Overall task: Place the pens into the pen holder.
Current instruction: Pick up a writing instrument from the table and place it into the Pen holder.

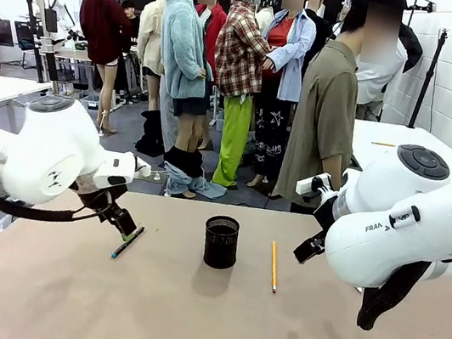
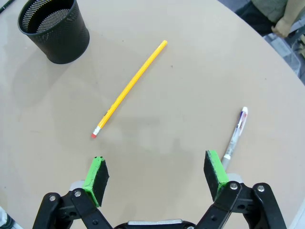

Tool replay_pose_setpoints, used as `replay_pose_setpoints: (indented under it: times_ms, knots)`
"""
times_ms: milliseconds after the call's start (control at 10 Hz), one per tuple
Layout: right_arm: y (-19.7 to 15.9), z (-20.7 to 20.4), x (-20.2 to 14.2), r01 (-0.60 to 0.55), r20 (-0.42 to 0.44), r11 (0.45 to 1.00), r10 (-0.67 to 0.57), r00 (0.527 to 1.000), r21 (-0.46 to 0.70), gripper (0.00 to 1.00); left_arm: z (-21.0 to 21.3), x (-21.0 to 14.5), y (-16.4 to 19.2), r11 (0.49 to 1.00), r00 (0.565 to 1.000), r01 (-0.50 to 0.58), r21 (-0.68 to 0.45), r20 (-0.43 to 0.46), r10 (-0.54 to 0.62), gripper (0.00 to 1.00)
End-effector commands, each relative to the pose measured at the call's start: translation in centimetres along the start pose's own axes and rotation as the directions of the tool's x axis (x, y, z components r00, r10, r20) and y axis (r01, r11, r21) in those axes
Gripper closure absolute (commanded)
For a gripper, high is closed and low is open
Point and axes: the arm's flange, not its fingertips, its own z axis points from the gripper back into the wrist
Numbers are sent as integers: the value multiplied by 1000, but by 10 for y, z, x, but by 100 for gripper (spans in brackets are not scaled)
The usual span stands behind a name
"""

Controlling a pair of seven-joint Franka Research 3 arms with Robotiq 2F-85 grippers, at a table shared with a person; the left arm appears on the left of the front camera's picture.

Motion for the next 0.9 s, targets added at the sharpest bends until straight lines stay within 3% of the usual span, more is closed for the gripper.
replay_pose_setpoints:
  times_ms: [0, 200, 500, 800]
  knots:
    - [0, 0, 0, 0, -1, 1000, 0, 1000, 1, 0, -18, 36, 5, 999, 996, -45, 6, -76, 46, 0]
    - [0, 0, 0, 0, -1, 1000, 0, 1000, 1, 0, -31, 49, 12, 998, 996, -66, -18, -67, 65, 0]
    - [0, 0, 0, 0, -1, 1000, 0, 1000, 1, 0, -57, 68, 20, 996, 981, -86, -10, -173, 83, 0]
    - [0, 0, 0, 0, -1, 1000, 0, 1000, 1, 0, -70, 72, 28, 994, 973, -105, -10, -207, 101, 0]
